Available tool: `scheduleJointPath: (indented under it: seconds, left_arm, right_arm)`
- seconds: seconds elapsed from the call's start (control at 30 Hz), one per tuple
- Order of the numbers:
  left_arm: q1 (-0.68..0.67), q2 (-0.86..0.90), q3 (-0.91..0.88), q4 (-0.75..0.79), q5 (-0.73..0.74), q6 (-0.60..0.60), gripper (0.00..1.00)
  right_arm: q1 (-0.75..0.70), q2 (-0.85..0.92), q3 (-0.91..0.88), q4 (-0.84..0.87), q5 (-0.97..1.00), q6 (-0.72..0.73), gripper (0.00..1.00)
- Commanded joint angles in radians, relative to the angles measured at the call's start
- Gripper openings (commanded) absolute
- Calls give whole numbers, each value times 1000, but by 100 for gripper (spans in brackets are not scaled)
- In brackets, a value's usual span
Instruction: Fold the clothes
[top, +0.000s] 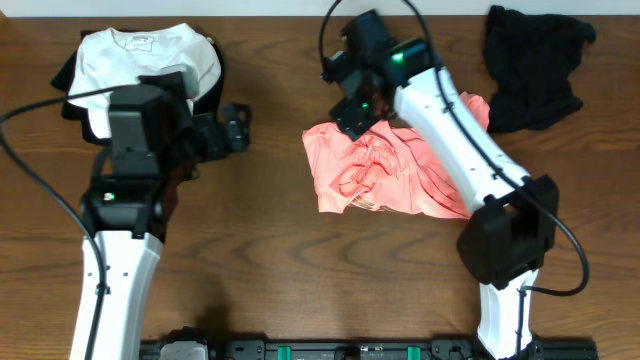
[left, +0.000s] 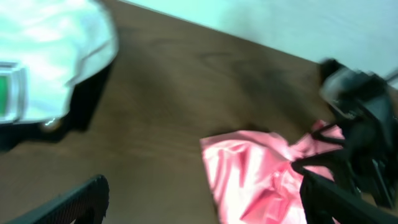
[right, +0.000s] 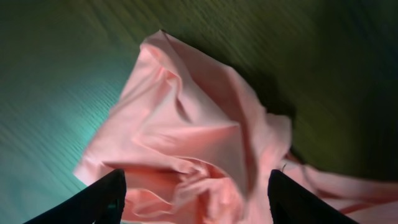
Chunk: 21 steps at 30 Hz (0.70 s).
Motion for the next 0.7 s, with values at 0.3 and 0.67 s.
scheduleJointPath:
  seconds: [0.3, 0.67]
  left_arm:
    - [68, 12, 15, -35, -6, -31, 98]
    - [68, 18, 8, -54, -6, -31, 98]
  right_arm:
    - [213, 26, -221, 200, 391, 552, 66]
    - [219, 26, -356, 363, 528, 590, 64]
